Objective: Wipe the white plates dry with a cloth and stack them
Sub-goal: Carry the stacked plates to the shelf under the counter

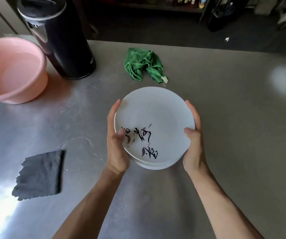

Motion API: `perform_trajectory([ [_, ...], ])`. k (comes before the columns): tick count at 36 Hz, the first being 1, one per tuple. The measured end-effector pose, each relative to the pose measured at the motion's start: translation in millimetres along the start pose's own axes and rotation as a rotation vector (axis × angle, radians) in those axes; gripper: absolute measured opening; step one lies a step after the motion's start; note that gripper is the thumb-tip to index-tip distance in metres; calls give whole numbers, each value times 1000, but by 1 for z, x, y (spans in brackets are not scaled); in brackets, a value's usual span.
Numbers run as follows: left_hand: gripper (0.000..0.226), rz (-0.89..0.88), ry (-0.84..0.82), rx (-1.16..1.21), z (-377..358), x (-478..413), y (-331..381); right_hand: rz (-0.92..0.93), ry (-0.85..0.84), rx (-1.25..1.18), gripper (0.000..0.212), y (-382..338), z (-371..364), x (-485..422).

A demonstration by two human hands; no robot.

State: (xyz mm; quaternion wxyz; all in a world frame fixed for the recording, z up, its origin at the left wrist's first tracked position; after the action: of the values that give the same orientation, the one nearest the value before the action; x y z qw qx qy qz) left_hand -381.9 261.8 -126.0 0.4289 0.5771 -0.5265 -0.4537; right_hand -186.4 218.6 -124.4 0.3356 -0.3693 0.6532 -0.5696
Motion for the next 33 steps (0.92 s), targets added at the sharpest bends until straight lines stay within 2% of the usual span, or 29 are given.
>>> perform_trajectory([
  [3,67,0,-8,17,3,4,14,14,-1,-3,64,-14,-1,9],
  [8,67,-21,-23,28,8,23,40,11,-23,-31,66,-34,-2,30],
  [14,65,-51,35,36,19,73,69,47,-99,-61,70,-55,7,72],
  [26,63,-141,253,52,32,268,111,27,-293,-56,68,-84,69,215],
  [33,68,-103,361,100,62,378,132,-35,-407,-39,68,-84,87,309],
])
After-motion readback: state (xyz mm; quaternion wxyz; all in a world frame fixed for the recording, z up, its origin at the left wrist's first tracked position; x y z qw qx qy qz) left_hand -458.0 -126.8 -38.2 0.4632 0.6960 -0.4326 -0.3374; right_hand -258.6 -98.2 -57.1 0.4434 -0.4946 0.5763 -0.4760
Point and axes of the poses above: each hand's wrist, its own x-axis away from the middle knuckle, its own z-axis out of the back of the hand, y = z × x, the point moved 6 cm from there along -x, towards the middle knuckle, and after that the axes turned 7 degrees about y, right-handed, at the moved point
